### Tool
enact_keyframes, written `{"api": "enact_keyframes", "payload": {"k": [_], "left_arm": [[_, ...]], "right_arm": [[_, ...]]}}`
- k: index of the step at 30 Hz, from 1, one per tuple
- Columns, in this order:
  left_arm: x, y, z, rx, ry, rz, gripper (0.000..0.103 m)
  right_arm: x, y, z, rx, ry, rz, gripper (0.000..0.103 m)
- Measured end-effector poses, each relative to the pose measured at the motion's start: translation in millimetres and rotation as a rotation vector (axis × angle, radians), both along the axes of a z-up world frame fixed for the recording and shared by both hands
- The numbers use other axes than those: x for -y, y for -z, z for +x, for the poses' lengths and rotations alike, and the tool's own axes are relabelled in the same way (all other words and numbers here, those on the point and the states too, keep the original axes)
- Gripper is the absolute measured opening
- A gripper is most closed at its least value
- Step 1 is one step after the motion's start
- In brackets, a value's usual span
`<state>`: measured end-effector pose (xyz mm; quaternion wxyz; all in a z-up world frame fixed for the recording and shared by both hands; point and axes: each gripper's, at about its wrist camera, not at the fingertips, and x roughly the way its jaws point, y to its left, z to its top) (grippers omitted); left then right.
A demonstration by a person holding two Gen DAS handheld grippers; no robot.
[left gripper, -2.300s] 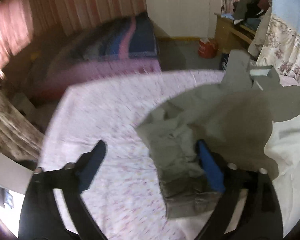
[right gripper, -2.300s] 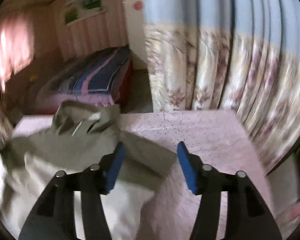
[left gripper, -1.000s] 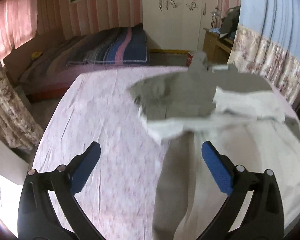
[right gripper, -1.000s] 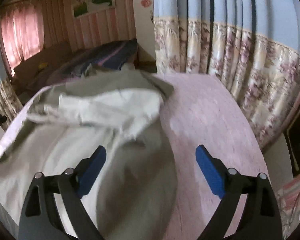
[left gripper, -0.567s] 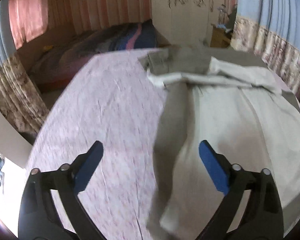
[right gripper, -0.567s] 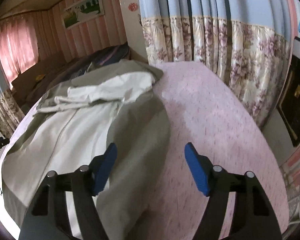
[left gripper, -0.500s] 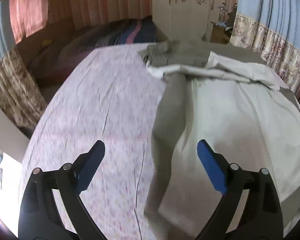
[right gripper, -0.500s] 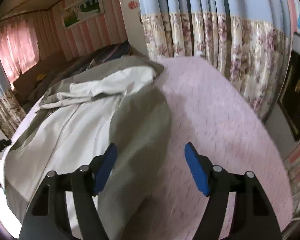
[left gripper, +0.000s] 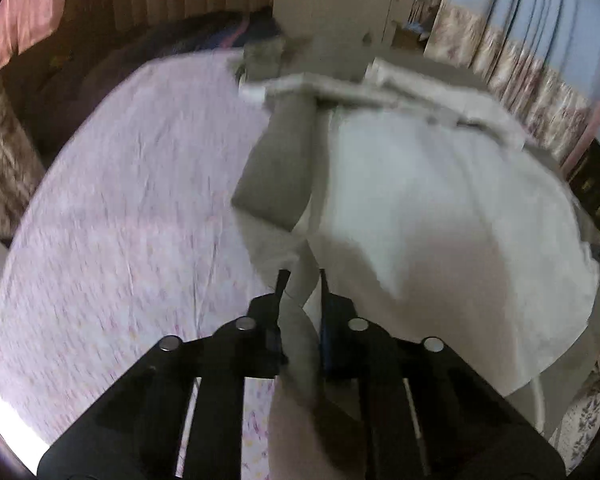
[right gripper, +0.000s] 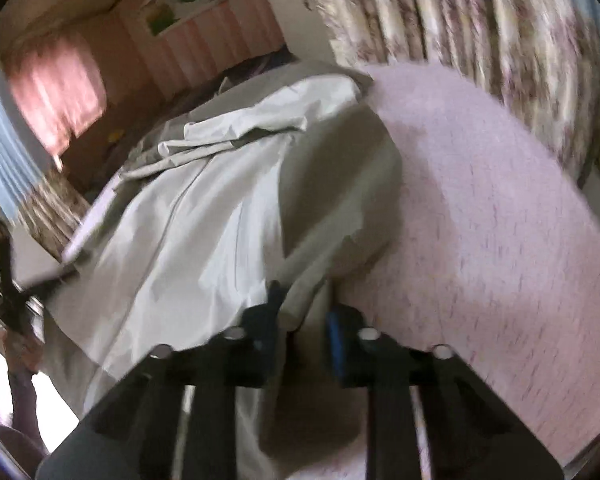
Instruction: Fold large clothes
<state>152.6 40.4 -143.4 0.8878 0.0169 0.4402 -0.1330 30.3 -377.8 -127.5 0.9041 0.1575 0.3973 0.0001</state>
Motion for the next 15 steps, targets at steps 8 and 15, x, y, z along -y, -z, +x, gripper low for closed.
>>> {"api": "enact_keyframes", "payload": {"k": [8, 15], "left_arm": [[-10.4, -104.0, 30.6, 0.253, -0.018, -0.052, 0.011], [-59.2, -71.4, 36.6, 0.225, -0.213, 0.133, 0.074]], "right_arm": [[18.8, -110.6, 9.5, 0.349, 0.074, -0.064, 0.008], [62.4, -61.1, 4.3, 0.13, 0.162, 0.006, 0.06]]}}
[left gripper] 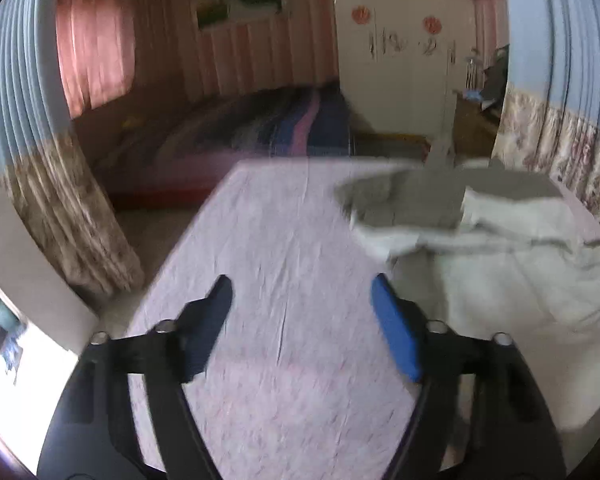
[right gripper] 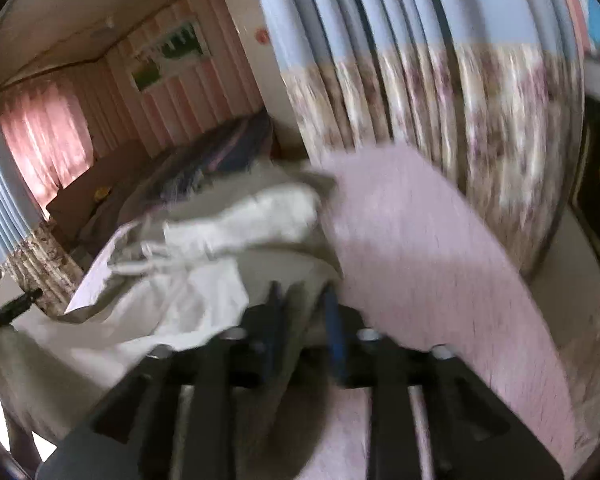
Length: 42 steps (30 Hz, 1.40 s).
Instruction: Fold large clothes
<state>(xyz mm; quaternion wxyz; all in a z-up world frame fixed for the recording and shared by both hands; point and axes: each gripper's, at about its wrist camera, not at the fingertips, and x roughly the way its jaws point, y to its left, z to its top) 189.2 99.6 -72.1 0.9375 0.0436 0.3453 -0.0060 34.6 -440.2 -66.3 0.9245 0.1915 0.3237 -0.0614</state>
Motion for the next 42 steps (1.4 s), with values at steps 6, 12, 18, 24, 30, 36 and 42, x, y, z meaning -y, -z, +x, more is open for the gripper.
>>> {"api": "enact_keyframes", "payload": {"k": [6, 12, 18, 24, 30, 36, 42], "left_arm": [[-1.3, 58.3, -29.0, -0.177, 0.038, -0.023, 0.077], [29.5, 78.3, -66.6, -0.213, 0.155, -0.057, 0.082], [53.7, 88.9, -100.0, -0.27, 0.286, -0.103, 0.072], [75.7, 90.4, -110.8, -0.271, 0.337, -0.008, 0.009], [45.9, 48.8, -111.5, -0.217, 0.353, -0.172, 0.0], [30.9, -11.0, -91.3, -0.138, 0.339, -0.283, 0.001], [49.2, -54.5, -22.6, -0.07, 0.328, -0.263, 0.001]], "right_arm": [[18.8, 16.4, -45.3, -0.045, 0.082, -0.015, 0.074], [3.4, 36.1, -66.2, -0.08, -0.05, 0.008, 0.074], [-15.4, 52.8, -73.2, -0.107, -0.17, 0.005, 0.074], [-53.4, 73.9, -48.9, -0.203, -0.304, -0.166, 0.058], [-42.8, 50.4, -69.8, -0.098, -0.337, 0.021, 0.016], [-27.9, -11.2, -69.3, 0.148, -0.288, 0.204, 0.009], [-10.4, -39.9, -5.9, 0.25, -0.194, 0.192, 0.009]]}}
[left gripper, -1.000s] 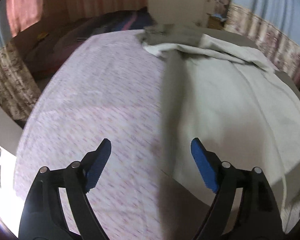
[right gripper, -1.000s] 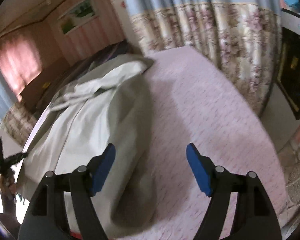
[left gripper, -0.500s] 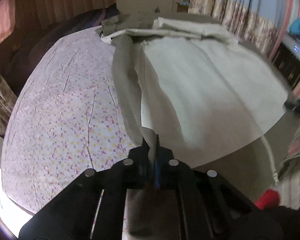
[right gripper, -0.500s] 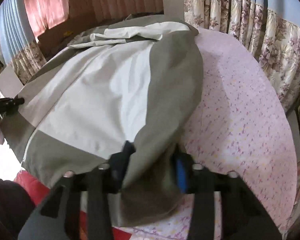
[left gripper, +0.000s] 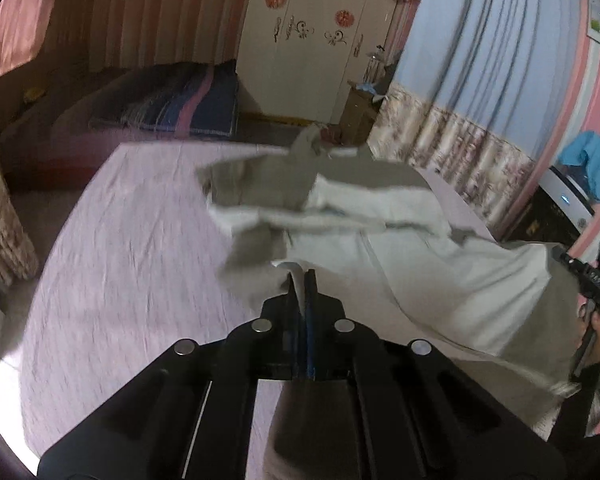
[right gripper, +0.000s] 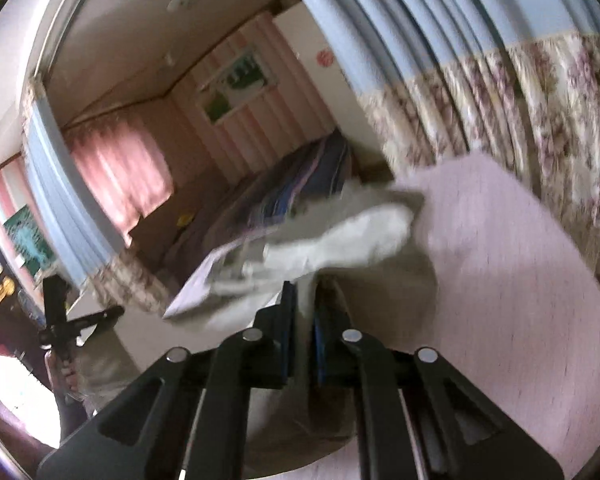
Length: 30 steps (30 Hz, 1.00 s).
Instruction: Fold large clothes
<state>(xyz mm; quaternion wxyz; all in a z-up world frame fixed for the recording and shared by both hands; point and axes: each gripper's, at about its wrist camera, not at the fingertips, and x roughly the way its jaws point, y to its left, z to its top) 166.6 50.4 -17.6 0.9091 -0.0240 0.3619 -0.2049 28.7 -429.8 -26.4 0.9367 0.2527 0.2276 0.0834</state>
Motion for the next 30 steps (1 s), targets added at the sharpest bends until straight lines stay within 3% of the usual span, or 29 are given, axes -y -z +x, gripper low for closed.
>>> {"api": "enact_keyframes", "payload": {"k": [6, 10, 13, 15, 16, 18, 19, 20, 21, 22, 23, 24, 27, 29, 30], "left_arm": [[34.6, -25.6, 99.0, 0.053, -0.027, 0.103, 0.003], [41.1, -20.8, 183.2, 0.02, -0.097, 0.128, 0.004], [50.9, 9.4, 254.3, -0.056, -0.133, 0.199, 0.007], [64.0, 50.8, 299.4, -0.163, -0.127, 0.282, 0.006], [68.8, 68.5, 311.8, -0.198, -0.126, 0.324, 0.006], [77.3, 111.1, 328.8, -0.277, -0.117, 0.411, 0.007], [78.2, 121.2, 331.5, -0.292, -0.114, 0.425, 0.007], [77.1, 125.8, 332.1, -0.298, -0.109, 0.423, 0.007], [71.4, 122.7, 331.4, -0.298, -0.105, 0.385, 0.008], [65.3, 115.9, 330.8, -0.299, -0.103, 0.34, 0.011], [58.3, 107.3, 329.3, -0.3, -0.1, 0.292, 0.012], [50.4, 93.5, 328.3, -0.296, -0.099, 0.238, 0.017], [35.5, 51.1, 321.8, -0.257, -0.064, 0.114, 0.038], [30.6, 27.9, 314.1, -0.216, -0.048, 0.068, 0.063], [26.1, 11.4, 305.2, -0.138, -0.092, 0.09, 0.097]], "right_arm": [[8.3, -45.1, 107.3, 0.007, 0.064, -0.141, 0.008], [16.5, -50.0, 214.0, -0.097, 0.135, -0.282, 0.008], [17.6, -31.7, 281.9, -0.209, 0.141, -0.342, 0.008], [17.8, 7.9, 340.7, -0.404, 0.098, -0.365, 0.009], [19.4, 22.2, 352.4, -0.438, 0.09, -0.355, 0.011], [22.5, 57.5, 375.2, -0.554, 0.068, -0.357, 0.043], [24.2, 67.5, 380.7, -0.587, 0.068, -0.373, 0.051], [26.7, 67.8, 378.5, -0.572, 0.063, -0.367, 0.058], [30.0, 61.7, 372.6, -0.54, 0.042, -0.333, 0.058], [35.3, 51.8, 363.7, -0.495, 0.026, -0.282, 0.059], [43.2, 36.0, 352.2, -0.421, 0.014, -0.216, 0.067], [48.1, 21.6, 342.2, -0.361, 0.013, -0.18, 0.075], [48.6, -18.7, 307.5, -0.196, 0.014, -0.201, 0.082], [39.9, -27.4, 289.8, -0.153, 0.021, -0.287, 0.084], [35.7, -25.0, 283.8, -0.153, 0.016, -0.329, 0.084]]}}
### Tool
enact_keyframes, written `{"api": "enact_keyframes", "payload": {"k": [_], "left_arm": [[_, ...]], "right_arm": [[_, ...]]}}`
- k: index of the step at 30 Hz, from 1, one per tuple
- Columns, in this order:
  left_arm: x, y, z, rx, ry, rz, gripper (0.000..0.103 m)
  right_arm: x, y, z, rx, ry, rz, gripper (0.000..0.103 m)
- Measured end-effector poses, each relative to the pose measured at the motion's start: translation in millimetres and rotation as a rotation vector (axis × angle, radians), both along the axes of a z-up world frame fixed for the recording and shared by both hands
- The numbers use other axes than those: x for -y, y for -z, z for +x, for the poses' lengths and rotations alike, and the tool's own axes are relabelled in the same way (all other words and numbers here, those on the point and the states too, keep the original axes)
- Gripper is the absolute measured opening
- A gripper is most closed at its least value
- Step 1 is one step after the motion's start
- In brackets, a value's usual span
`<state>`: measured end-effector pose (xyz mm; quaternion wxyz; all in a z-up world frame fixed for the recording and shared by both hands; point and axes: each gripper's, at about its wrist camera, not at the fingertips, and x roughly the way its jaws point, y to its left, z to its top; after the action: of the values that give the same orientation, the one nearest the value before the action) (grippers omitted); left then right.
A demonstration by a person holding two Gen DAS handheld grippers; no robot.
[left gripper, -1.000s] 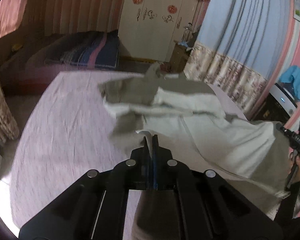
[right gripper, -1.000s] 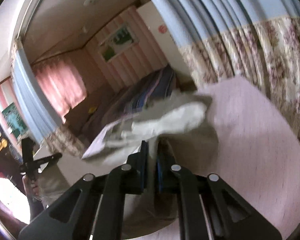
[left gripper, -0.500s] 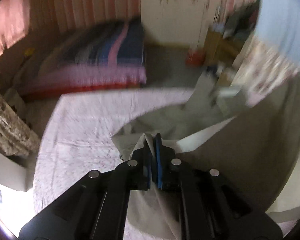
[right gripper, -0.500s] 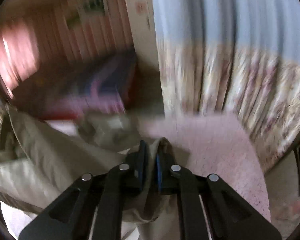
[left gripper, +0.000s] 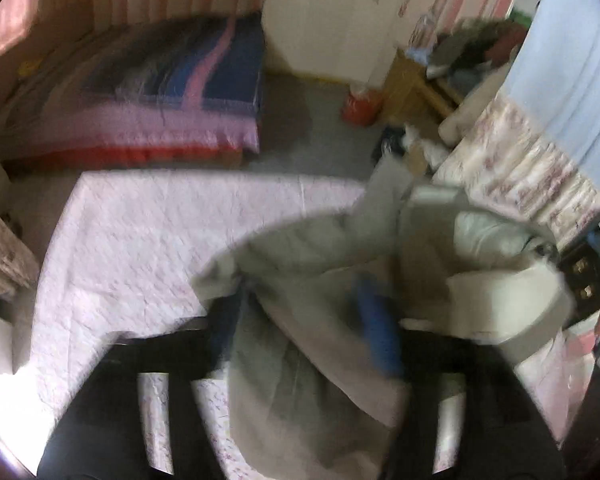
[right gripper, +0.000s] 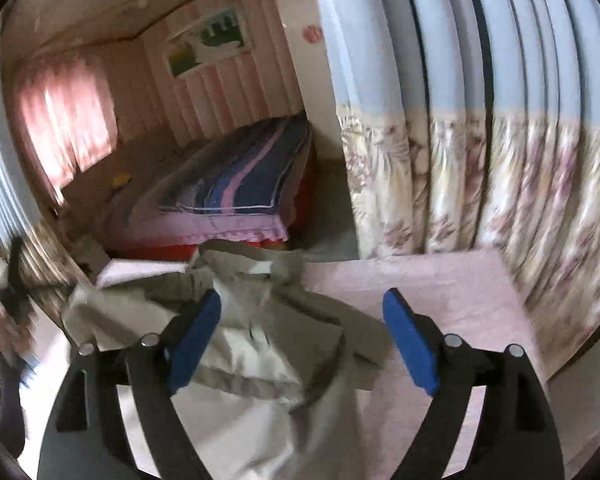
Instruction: Fold large clothes
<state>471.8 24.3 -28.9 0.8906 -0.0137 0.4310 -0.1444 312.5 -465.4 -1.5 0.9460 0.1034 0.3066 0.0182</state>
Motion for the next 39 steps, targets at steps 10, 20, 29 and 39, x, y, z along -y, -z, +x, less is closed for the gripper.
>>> {"api": "enact_keyframes", "payload": {"k": [10, 20, 29, 39], "left_arm": [[-45.5, 15.3, -66.2, 0.05, -0.074, 0.089, 0.1], [30.2, 64.2, -54.1, 0.072, 0.035, 0.199, 0.098], [47.2, 67.2, 51.9, -0.054, -0.02, 0.202, 0.052], [-46.0, 63.7, 52.6, -0.083, -0.231, 0.201, 0.086]], "right_arm": [[-6.4, 85.4, -9.9, -0.159, -0.073, -0.211, 0.084], [-39.3, 61.8, 36.0, -0.108, -0.097, -0.143, 0.081], [-1.3, 30.8, 122.4, -0.209, -0.001, 0.157, 0.003], [54.5, 40.3, 86.9, -0.183, 0.155, 0.25, 0.093]]}}
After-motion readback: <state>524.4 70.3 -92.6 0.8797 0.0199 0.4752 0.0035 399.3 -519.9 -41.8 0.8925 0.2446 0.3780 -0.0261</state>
